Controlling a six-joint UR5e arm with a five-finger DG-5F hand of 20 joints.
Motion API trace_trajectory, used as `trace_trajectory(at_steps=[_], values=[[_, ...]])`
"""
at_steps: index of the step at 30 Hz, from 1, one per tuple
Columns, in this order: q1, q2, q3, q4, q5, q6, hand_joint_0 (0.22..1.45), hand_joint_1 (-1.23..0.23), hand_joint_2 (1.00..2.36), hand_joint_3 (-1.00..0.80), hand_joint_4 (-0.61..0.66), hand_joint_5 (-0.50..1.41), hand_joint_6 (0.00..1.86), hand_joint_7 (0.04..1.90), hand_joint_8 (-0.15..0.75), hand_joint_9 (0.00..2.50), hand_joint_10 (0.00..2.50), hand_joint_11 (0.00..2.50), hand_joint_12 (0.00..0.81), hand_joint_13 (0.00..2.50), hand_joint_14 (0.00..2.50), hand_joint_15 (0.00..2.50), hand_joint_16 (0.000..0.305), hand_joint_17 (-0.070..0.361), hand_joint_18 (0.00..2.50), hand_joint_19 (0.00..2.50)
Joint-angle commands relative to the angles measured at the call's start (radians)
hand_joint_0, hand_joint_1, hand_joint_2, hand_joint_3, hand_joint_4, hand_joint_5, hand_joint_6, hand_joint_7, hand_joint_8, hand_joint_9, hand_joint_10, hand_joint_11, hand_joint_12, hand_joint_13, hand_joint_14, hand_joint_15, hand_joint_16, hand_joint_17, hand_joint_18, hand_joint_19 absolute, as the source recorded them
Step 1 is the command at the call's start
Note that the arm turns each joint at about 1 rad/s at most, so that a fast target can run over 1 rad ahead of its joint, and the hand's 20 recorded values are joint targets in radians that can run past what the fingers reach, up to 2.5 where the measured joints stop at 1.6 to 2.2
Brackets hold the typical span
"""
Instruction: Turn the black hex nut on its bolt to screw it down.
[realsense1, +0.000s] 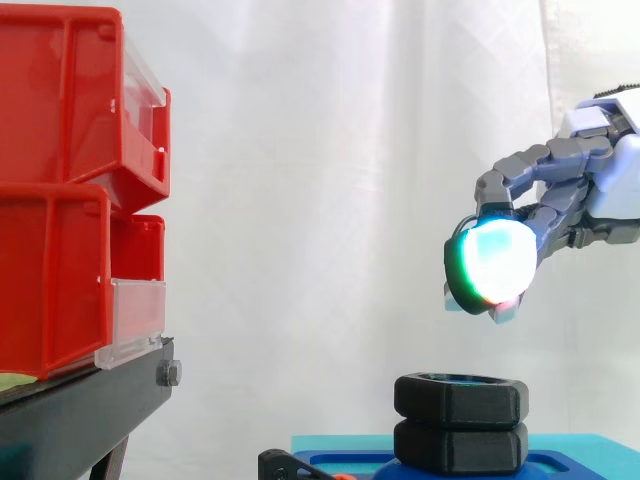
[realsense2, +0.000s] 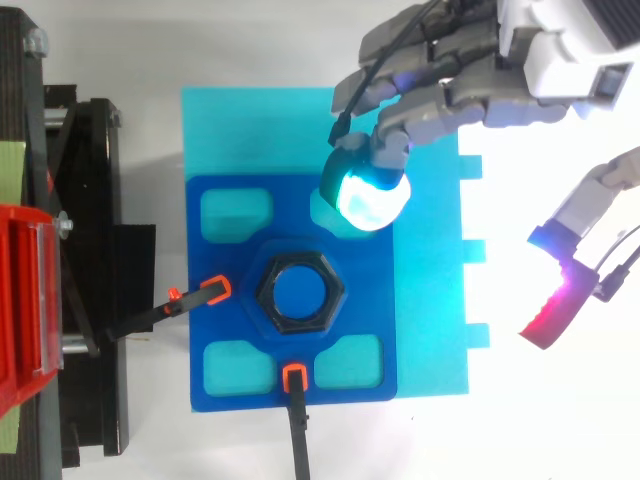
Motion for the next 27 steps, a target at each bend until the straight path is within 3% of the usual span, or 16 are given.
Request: trace_trajectory(at_steps=[1, 9, 27], values=[[0.001, 0.0, 0.001, -0.002, 0.021, 0.347, 0.45, -0.53, 1.0, -0.5, 0.21, -0.13, 0.5, 0.9, 0.309, 0.63, 0.01, 0.24, 0.396, 0.34, 0.01, 0.17, 0.059, 0.133, 0.15, 0.37], [-0.005, 0.0, 0.001, -0.019, 0.05, 0.452, 0.46, -0.53, 1.0, -0.5, 0.18, -0.14, 0.5, 0.87, 0.303, 0.59, 0.01, 0.24, 0.424, 0.36, 0.01, 0.18, 0.058, 0.131, 0.18, 0.35], [0.0, 0.0, -0.001, -0.024, 0.052, 0.435, 0.47, -0.54, 1.0, -0.5, 0.18, -0.15, 0.5, 0.86, 0.304, 0.59, 0.01, 0.25, 0.426, 0.37, 0.01, 0.19, 0.059, 0.133, 0.24, 0.38]])
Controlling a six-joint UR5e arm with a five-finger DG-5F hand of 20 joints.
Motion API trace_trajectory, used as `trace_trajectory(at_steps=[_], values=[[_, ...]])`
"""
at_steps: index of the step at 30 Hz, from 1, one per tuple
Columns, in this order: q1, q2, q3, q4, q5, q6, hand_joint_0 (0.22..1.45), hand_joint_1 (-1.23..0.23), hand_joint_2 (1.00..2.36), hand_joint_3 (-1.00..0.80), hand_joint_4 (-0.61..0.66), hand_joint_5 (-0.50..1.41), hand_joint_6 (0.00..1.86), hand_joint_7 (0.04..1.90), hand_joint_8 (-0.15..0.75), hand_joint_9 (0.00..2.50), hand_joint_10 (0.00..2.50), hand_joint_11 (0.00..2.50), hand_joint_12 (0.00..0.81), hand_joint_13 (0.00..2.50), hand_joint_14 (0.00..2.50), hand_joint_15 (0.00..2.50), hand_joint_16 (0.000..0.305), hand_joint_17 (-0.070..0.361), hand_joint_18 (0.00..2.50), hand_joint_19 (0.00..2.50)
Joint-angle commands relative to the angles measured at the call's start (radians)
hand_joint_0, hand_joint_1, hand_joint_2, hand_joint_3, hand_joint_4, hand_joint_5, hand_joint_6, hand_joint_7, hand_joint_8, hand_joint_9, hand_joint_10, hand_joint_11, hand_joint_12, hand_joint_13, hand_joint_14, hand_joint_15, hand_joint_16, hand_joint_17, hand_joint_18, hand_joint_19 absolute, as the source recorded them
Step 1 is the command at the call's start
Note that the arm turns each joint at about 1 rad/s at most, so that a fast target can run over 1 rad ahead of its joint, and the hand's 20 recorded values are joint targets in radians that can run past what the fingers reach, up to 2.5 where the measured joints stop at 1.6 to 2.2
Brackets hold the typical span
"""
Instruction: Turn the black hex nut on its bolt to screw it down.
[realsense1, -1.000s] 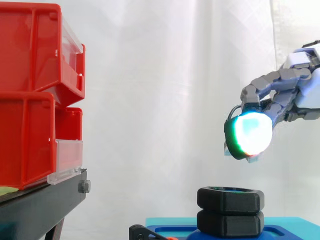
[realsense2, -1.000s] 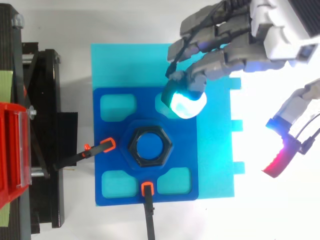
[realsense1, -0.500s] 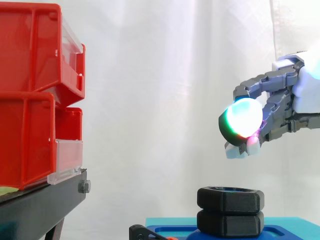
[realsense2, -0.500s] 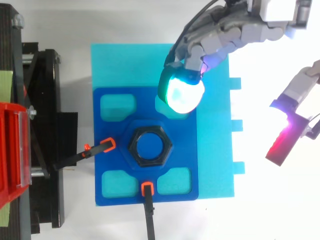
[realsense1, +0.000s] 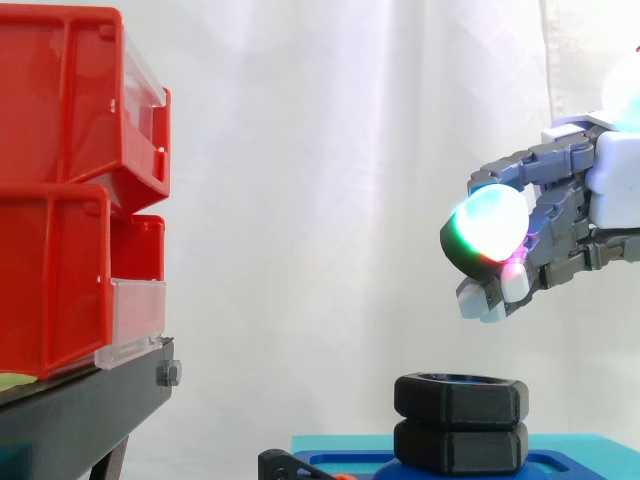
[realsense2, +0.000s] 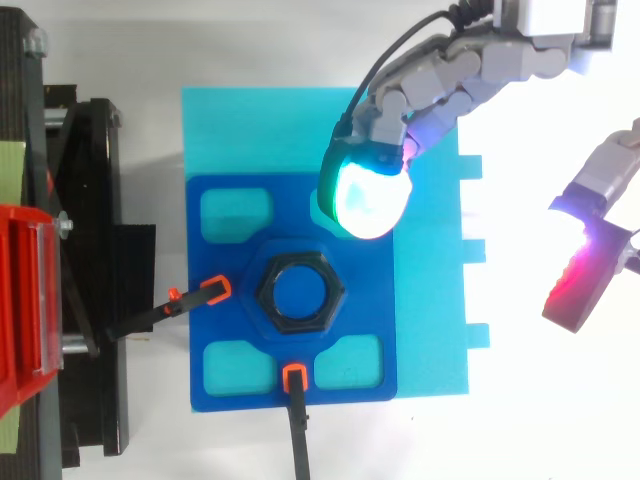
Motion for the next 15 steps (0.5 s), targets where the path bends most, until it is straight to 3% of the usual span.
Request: trace_trajectory(at_steps=[1, 15], values=[[-0.001, 0.0, 0.0, -0.001, 0.0, 0.0, 0.47, -0.54, 1.0, -0.5, 0.18, -0.15, 0.5, 0.86, 0.305, 0.59, 0.01, 0.25, 0.426, 0.37, 0.01, 0.19, 0.059, 0.133, 0.23, 0.38], [0.001, 0.0, -0.001, 0.001, 0.0, 0.0, 0.48, -0.58, 1.0, -0.5, 0.16, -0.14, 0.5, 0.85, 0.3, 0.65, 0.01, 0.24, 0.416, 0.43, 0.01, 0.19, 0.058, 0.13, 0.28, 0.38]])
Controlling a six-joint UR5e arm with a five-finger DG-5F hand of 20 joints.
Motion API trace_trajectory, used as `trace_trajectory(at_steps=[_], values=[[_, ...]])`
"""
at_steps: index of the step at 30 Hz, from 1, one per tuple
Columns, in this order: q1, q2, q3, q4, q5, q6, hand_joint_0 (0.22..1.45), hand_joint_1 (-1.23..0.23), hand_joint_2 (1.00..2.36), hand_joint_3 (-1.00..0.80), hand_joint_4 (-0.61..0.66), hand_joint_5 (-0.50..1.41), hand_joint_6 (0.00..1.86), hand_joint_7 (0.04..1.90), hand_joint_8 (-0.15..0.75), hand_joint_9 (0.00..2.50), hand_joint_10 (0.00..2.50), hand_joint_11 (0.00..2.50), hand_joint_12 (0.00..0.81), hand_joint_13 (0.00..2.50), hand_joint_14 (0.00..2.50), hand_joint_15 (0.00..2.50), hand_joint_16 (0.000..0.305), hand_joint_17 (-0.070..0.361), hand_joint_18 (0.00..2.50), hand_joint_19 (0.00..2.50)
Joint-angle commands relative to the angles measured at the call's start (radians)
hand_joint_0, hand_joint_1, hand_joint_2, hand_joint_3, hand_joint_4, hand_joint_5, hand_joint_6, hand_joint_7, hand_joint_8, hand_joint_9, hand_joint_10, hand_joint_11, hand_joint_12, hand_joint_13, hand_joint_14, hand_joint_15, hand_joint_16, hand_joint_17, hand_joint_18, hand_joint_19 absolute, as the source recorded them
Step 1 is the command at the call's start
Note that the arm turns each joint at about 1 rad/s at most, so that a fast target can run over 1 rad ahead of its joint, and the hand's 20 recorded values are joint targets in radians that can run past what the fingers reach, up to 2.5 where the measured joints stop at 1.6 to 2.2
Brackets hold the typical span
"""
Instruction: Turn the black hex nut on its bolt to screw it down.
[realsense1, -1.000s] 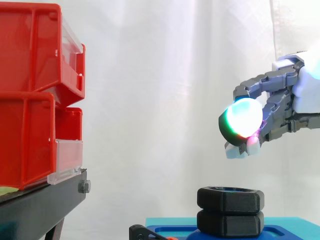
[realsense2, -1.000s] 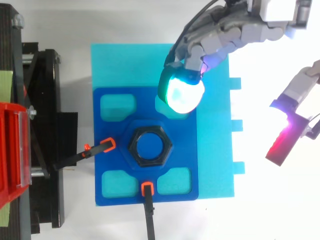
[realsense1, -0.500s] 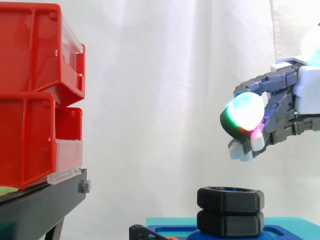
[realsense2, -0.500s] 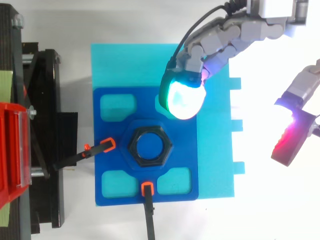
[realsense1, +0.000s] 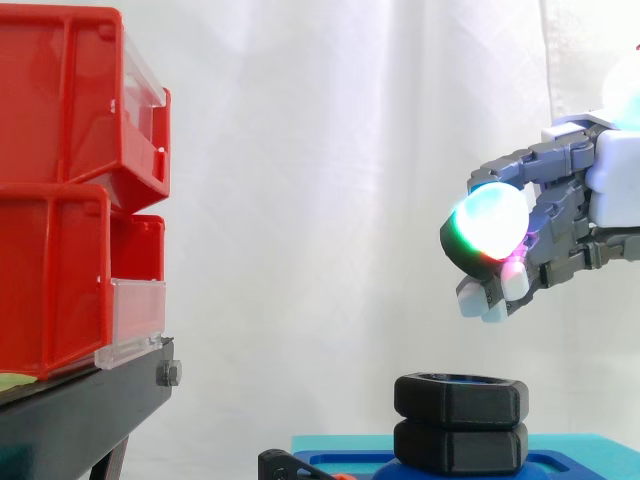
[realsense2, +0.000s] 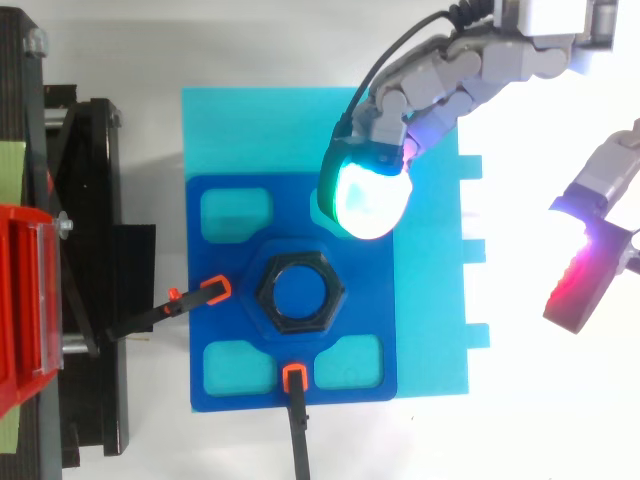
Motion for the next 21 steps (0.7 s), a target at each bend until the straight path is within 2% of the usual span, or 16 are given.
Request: trace_trajectory(at_steps=[1, 3, 8, 14, 16, 21], values=[[0.0, -0.001, 0.0, 0.0, 0.0, 0.0, 0.48, -0.58, 1.0, -0.5, 0.16, -0.14, 0.5, 0.85, 0.299, 0.65, 0.01, 0.24, 0.413, 0.44, 0.01, 0.19, 0.058, 0.13, 0.29, 0.38], [0.0, -0.001, -0.001, 0.0, 0.0, 0.0, 0.49, -0.61, 1.0, -0.5, 0.14, -0.14, 0.5, 0.84, 0.29, 0.65, 0.01, 0.24, 0.398, 0.43, 0.01, 0.19, 0.057, 0.127, 0.27, 0.37], [-0.001, 0.001, 0.0, 0.0, 0.0, 0.0, 0.49, -0.62, 1.0, -0.5, 0.12, -0.15, 0.5, 0.84, 0.267, 0.58, 0.01, 0.24, 0.386, 0.28, 0.01, 0.15, 0.055, 0.123, 0.06, 0.33], [0.0, -0.001, 0.0, 0.0, 0.0, 0.0, 0.48, -0.61, 1.0, -0.5, 0.15, -0.14, 0.5, 0.85, 0.282, 0.57, 0.01, 0.23, 0.406, 0.22, 0.0, 0.12, 0.059, 0.133, 0.0, 0.27], [0.0, -0.001, -0.001, 0.0, 0.0, 0.0, 0.48, -0.59, 1.0, -0.5, 0.15, -0.14, 0.5, 0.86, 0.273, 0.55, 0.01, 0.26, 0.383, 0.11, 0.0, 0.11, 0.058, 0.13, 0.0, 0.26], [0.0, -0.001, 0.0, 0.0, 0.0, 0.0, 0.49, -0.59, 1.0, -0.5, 0.14, -0.14, 0.5, 0.85, 0.267, 0.53, 0.01, 0.25, 0.382, 0.07, 0.0, 0.1, 0.057, 0.129, 0.0, 0.24]])
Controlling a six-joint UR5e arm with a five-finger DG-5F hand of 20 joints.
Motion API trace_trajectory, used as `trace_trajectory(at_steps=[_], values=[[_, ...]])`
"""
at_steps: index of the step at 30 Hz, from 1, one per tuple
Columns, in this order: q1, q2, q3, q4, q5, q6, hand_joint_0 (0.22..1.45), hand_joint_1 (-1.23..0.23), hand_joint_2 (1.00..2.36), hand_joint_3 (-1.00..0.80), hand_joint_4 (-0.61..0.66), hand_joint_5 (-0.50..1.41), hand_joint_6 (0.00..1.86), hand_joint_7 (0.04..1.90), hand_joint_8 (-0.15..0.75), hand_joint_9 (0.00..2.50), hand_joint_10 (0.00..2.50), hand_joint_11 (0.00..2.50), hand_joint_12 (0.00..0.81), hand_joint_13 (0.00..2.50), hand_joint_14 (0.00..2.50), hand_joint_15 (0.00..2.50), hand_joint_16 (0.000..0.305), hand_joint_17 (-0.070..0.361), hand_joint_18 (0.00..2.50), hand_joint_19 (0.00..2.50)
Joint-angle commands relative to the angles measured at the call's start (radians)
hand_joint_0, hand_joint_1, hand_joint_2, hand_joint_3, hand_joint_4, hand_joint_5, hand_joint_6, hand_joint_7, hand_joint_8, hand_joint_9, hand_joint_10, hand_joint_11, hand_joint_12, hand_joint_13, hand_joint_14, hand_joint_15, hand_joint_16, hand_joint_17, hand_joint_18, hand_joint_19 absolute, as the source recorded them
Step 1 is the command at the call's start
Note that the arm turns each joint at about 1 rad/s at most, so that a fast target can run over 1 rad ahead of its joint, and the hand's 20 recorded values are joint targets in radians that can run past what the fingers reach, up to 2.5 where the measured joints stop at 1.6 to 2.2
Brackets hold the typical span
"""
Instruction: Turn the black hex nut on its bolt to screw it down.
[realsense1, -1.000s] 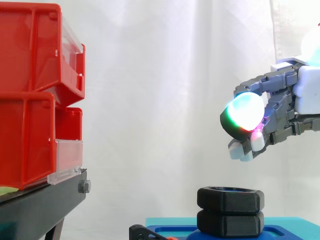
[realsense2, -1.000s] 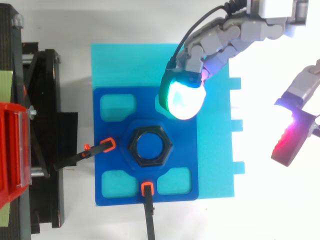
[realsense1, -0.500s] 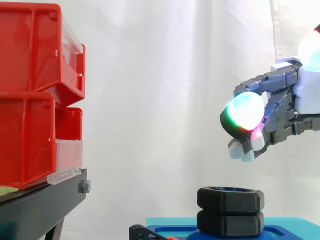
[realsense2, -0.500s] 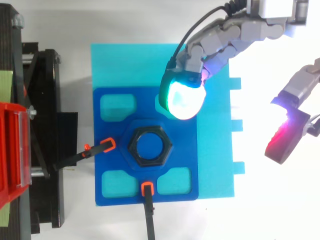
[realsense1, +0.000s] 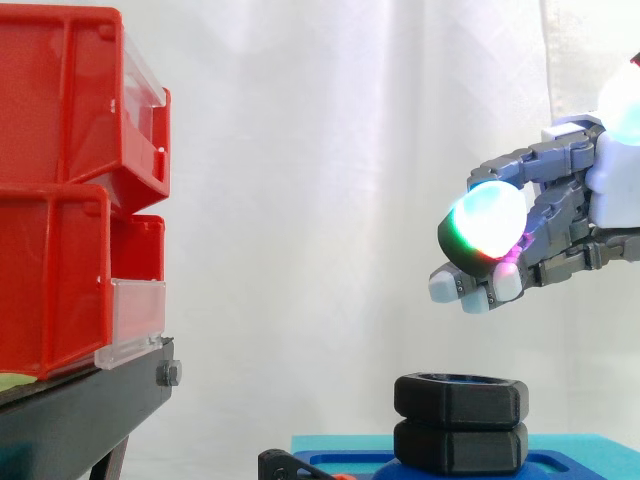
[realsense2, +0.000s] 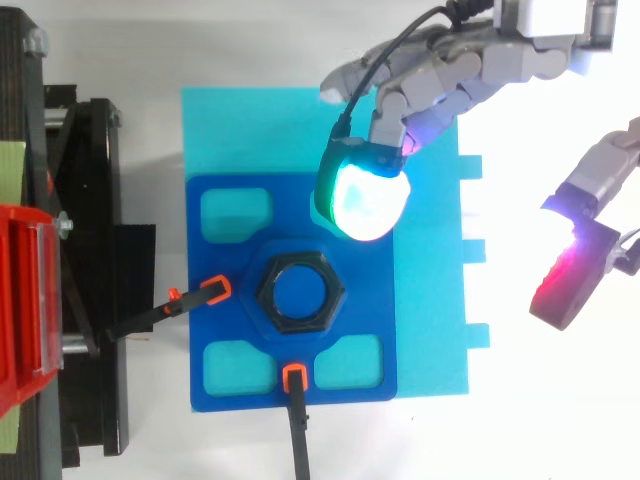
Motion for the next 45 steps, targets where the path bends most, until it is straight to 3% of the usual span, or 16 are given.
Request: trace_trajectory(at_steps=[1, 45], values=[[0.0, 0.0, 0.0, 0.0, 0.0, 0.0, 0.49, -0.59, 1.0, -0.5, 0.15, -0.14, 0.5, 0.85, 0.266, 0.53, 0.01, 0.26, 0.382, 0.07, 0.0, 0.1, 0.057, 0.129, 0.0, 0.24], [0.0, 0.0, 0.0, 0.0, 0.0, 0.0, 0.48, -0.6, 1.0, -0.5, 0.15, -0.14, 0.5, 0.85, 0.271, 0.55, 0.01, 0.22, 0.389, 0.15, 0.0, 0.08, 0.057, 0.129, 0.0, 0.24]])
